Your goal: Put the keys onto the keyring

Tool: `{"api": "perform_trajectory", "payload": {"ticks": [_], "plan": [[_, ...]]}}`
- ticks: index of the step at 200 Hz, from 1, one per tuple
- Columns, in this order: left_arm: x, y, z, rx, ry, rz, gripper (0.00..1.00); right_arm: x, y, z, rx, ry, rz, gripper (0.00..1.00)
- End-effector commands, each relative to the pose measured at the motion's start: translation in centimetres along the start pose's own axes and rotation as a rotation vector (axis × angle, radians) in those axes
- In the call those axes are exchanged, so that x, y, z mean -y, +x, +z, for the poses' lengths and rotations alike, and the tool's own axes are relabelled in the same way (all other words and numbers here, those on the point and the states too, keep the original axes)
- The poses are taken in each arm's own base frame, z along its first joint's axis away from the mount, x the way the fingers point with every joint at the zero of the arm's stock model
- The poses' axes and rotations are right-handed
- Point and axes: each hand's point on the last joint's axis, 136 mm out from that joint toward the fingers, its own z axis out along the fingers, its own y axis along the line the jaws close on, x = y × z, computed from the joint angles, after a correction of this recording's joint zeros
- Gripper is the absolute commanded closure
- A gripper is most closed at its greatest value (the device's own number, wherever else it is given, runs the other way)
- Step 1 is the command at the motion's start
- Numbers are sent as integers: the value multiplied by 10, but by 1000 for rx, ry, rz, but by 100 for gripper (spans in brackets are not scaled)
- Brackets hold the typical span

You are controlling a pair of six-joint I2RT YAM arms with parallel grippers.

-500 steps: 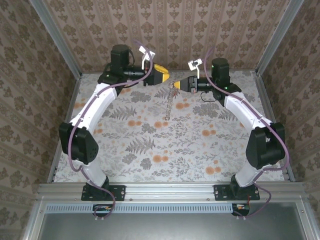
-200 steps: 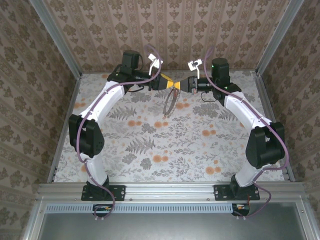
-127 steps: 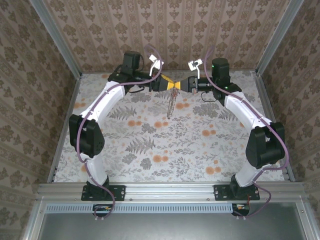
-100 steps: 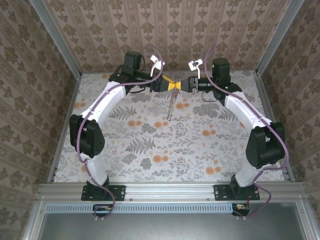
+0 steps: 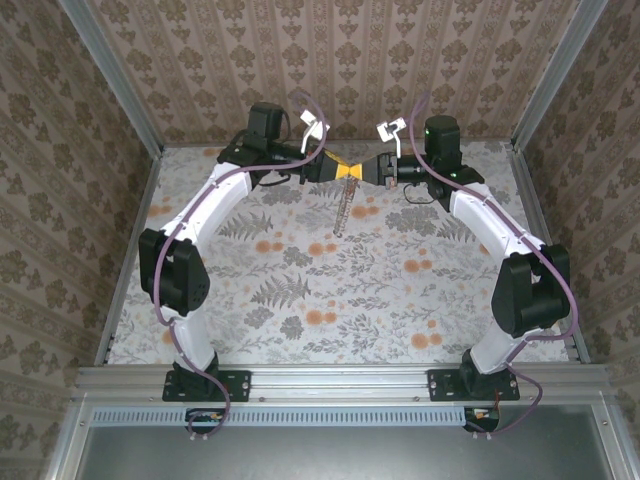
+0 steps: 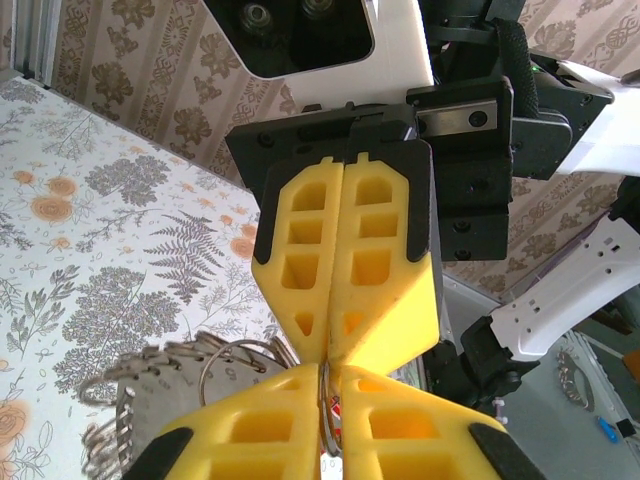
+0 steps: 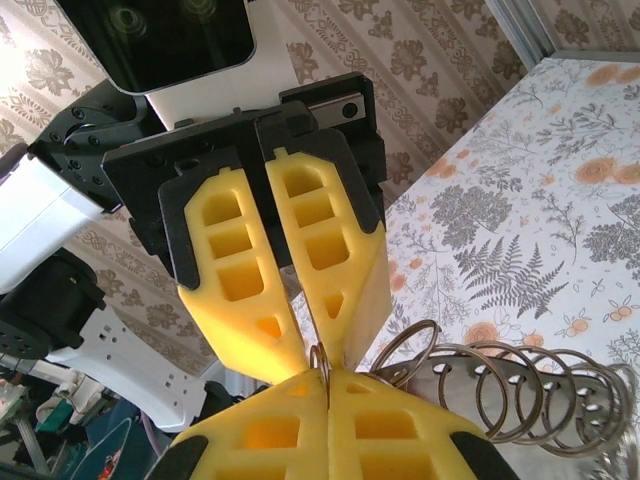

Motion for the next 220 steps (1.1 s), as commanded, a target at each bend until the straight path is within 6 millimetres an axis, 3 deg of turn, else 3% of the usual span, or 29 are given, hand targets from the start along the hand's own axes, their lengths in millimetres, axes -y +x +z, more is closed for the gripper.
{"api": "perform_trajectory", "payload": {"ticks": [1, 13, 34, 52, 69, 102, 158, 163, 220], "plan": [[16, -2, 9, 1, 79, 35, 94, 1, -8, 0, 17, 7, -39, 100], [16, -3, 11, 2, 74, 37, 100, 0, -9, -1, 18, 7, -38, 100], [16, -5, 14, 15, 63, 42, 100, -3, -11, -4, 28, 17, -41, 100], [18, -9, 13, 39, 56, 65, 100, -5, -16, -10, 58, 32, -47, 76], [23, -14, 10, 62, 50, 94, 100, -9, -23, -21, 104, 44, -55, 67], [31, -25, 6, 87, 38, 112, 100, -13, -26, -42, 177, 95, -69, 64], [47, -41, 2, 133, 39, 134, 100, -7, -14, -58, 290, 207, -54, 50], [49, -43, 1, 137, 39, 137, 100, -19, -17, -63, 310, 203, -78, 48], [63, -49, 0, 147, 44, 147, 100, -34, -4, -58, 296, 164, -103, 28]]}}
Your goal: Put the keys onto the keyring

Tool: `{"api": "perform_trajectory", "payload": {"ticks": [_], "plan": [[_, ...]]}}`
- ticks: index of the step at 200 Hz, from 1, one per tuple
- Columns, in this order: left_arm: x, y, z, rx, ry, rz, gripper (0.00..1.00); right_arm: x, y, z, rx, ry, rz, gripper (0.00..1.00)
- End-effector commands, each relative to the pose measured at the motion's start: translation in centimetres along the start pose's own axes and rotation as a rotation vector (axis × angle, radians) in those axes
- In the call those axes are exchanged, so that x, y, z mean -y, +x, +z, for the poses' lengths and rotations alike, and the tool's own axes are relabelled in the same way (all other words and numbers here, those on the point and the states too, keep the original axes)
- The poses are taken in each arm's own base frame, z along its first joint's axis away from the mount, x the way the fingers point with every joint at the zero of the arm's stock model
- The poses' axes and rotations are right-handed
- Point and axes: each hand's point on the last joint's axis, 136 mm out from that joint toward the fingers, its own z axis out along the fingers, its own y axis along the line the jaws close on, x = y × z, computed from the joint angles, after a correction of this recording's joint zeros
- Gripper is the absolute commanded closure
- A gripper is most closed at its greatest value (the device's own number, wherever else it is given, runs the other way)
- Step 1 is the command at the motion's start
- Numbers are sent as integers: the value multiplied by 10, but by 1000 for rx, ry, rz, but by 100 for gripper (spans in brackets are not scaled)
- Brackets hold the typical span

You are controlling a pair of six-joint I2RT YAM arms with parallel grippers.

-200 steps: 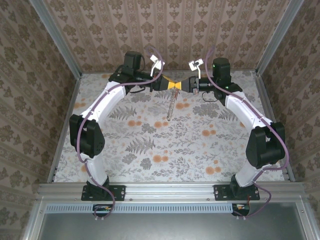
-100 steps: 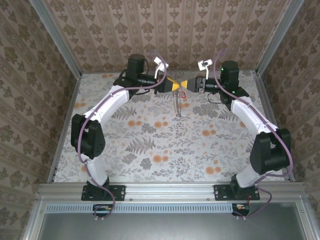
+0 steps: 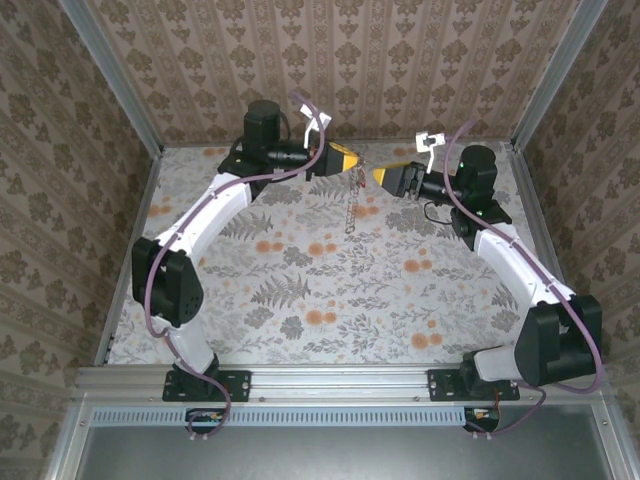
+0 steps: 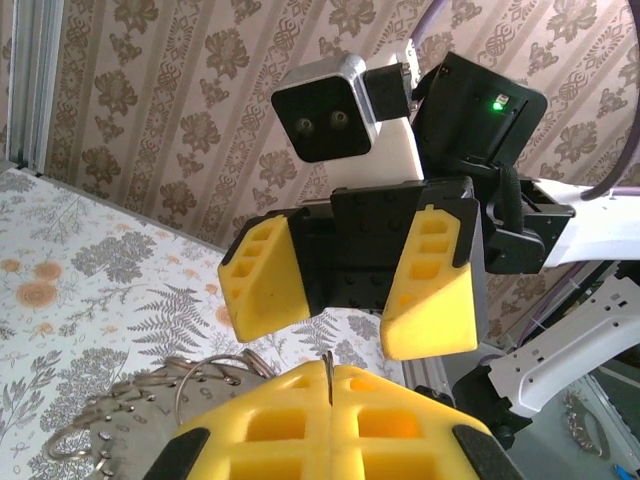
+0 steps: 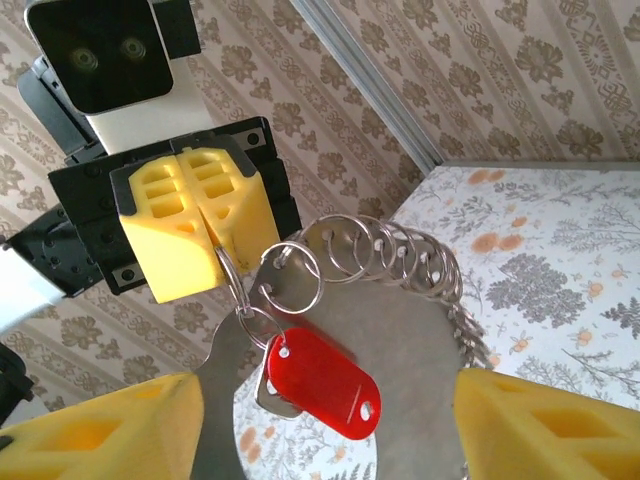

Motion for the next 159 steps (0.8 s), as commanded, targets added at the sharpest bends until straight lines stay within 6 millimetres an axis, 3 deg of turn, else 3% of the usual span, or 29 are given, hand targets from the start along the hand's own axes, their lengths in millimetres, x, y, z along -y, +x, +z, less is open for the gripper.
{"api": "perform_trajectory", "payload": {"ticks": [1, 88, 159], "plan": [[28, -19, -3, 31, 25, 69, 100, -18, -5, -2, 29, -30, -61, 28], [35, -21, 1, 32, 33, 78, 100, -22, 7, 17, -26, -46, -68, 33], [36, -23, 4, 37, 24, 78, 100, -20, 14, 26, -42, -49, -61, 57]]}}
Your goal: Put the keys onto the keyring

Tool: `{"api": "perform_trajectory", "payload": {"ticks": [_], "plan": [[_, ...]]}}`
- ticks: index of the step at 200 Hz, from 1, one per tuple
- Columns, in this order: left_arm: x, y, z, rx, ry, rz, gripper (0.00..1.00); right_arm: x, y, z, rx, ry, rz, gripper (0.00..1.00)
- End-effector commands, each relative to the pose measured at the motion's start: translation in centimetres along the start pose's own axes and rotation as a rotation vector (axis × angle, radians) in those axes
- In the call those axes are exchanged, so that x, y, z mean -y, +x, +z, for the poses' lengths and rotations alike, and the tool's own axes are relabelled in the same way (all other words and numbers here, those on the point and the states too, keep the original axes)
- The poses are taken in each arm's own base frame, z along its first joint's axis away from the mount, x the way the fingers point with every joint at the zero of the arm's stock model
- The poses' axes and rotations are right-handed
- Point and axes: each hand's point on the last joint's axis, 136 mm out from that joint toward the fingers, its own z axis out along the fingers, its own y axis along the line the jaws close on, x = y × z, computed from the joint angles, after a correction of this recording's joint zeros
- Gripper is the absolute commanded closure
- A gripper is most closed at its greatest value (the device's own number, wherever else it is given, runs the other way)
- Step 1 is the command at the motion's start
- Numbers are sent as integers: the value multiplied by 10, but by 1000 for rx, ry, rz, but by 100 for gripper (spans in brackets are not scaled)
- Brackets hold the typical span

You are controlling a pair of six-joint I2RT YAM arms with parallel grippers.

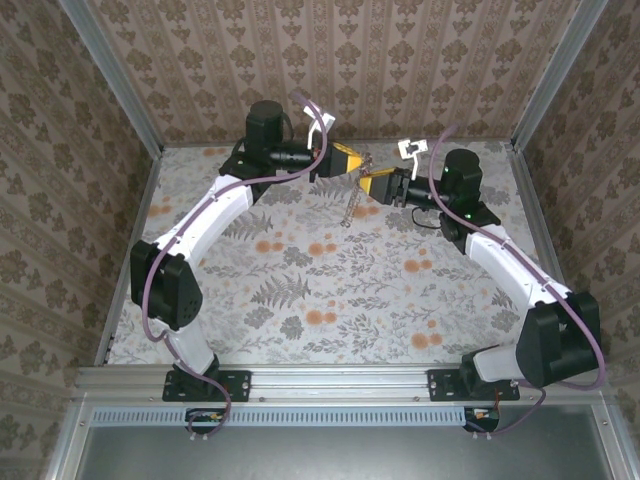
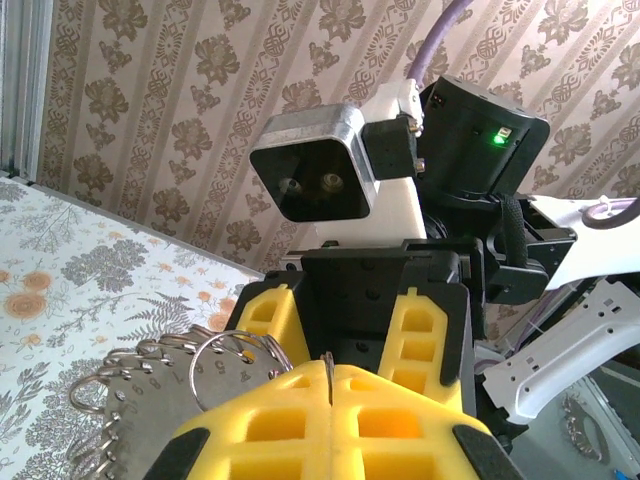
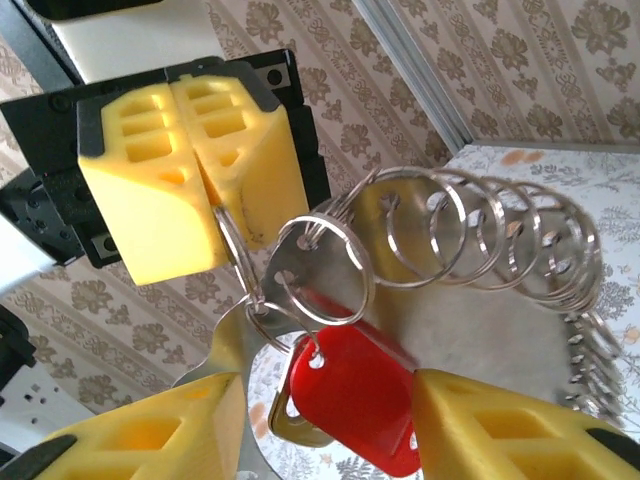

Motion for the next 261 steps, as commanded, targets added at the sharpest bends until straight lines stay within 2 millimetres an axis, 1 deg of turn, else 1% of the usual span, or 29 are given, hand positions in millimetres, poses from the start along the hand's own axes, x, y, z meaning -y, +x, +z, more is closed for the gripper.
{"api": "perform_trajectory", "payload": {"ticks": [1, 23, 52, 82, 101, 125, 174, 222, 261], "plan": [[26, -21, -4, 34, 21, 69, 100, -4, -9, 5, 15, -4, -31, 58], [25, -22, -3, 38, 10, 69, 100, -4, -9, 5, 15, -3, -31, 72], [20, -23, -4, 54, -26, 61, 100, -5, -4, 5, 2, -6, -26, 90], [16, -27, -5, 89, -60, 50, 100, -9, 1, 3, -3, -1, -29, 98], [13, -27, -5, 115, -81, 41, 100, -11, 4, 4, -7, 0, -27, 100], [13, -28, -3, 141, -94, 33, 100, -12, 6, 6, -9, 3, -27, 100], [10, -20, 2, 156, -109, 20, 100, -20, 7, 14, -16, -17, -28, 100], [7, -18, 1, 161, -131, 25, 100, -13, 14, 12, -30, 18, -29, 100], [5, -17, -3, 153, -154, 44, 100, -10, 18, 5, -45, 59, -29, 100]]}}
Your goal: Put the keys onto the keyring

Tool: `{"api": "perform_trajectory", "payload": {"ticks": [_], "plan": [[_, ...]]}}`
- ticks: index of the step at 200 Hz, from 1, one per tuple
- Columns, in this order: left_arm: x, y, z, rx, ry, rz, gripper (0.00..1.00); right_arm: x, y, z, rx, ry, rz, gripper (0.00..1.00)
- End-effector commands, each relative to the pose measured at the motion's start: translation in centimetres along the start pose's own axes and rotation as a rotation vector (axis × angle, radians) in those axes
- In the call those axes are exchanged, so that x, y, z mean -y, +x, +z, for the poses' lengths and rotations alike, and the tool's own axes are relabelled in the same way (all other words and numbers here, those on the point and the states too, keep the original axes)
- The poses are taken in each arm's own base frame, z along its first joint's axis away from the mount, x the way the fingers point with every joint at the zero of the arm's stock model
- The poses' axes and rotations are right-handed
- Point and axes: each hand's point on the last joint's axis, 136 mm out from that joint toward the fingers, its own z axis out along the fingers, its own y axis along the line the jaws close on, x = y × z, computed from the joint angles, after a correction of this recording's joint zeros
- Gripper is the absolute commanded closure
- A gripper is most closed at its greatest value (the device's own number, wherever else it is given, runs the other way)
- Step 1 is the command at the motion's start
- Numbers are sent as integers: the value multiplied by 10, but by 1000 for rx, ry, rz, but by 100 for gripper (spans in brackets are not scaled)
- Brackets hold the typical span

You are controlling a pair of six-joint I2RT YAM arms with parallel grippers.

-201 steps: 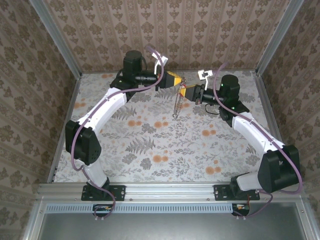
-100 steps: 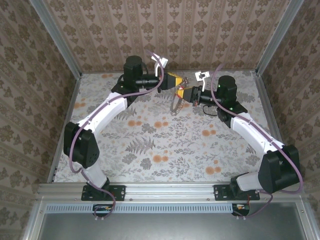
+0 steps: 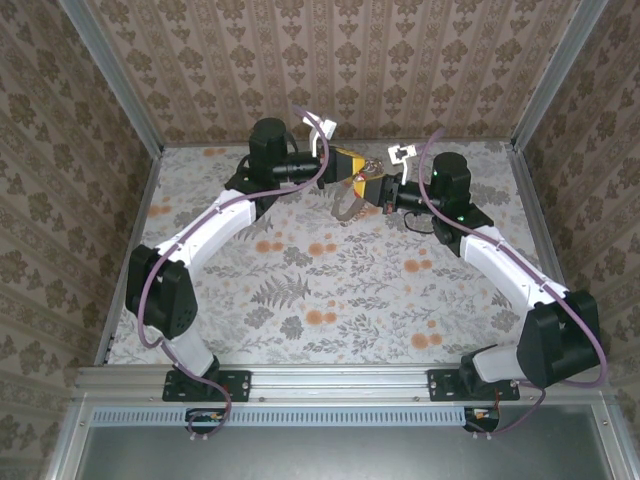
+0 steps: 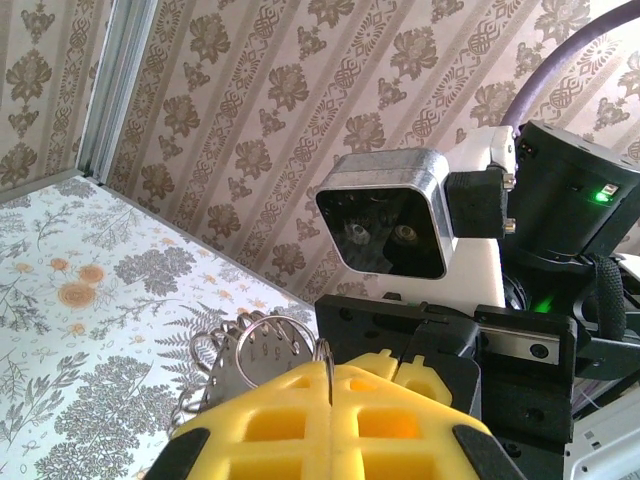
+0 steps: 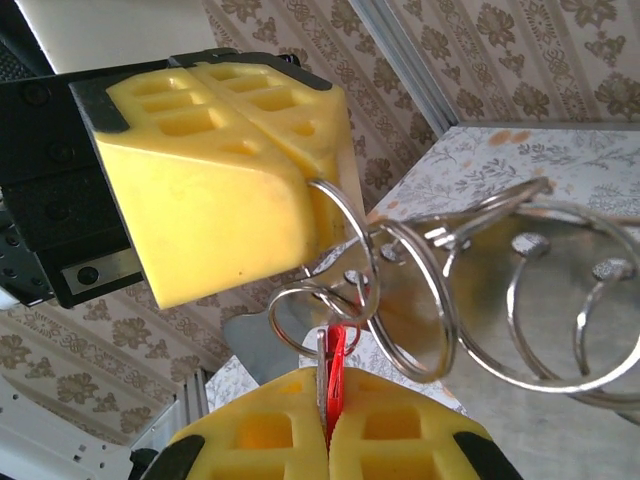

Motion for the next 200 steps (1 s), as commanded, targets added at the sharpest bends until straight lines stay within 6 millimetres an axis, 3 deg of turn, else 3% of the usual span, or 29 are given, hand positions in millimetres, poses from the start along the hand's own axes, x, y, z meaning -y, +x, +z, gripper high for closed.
{"api": "perform_trajectory", "payload": {"ticks": [1, 85, 200], "plan": [[22, -25, -11, 61, 2, 106, 100, -9, 3, -8, -14, 14, -30, 100], [21, -25, -18, 51, -10, 134, 100, -1, 8, -27, -50, 82, -35, 100], [16, -13, -20, 0, -86, 230, 100, -6, -1, -30, -115, 90, -74, 100]]}}
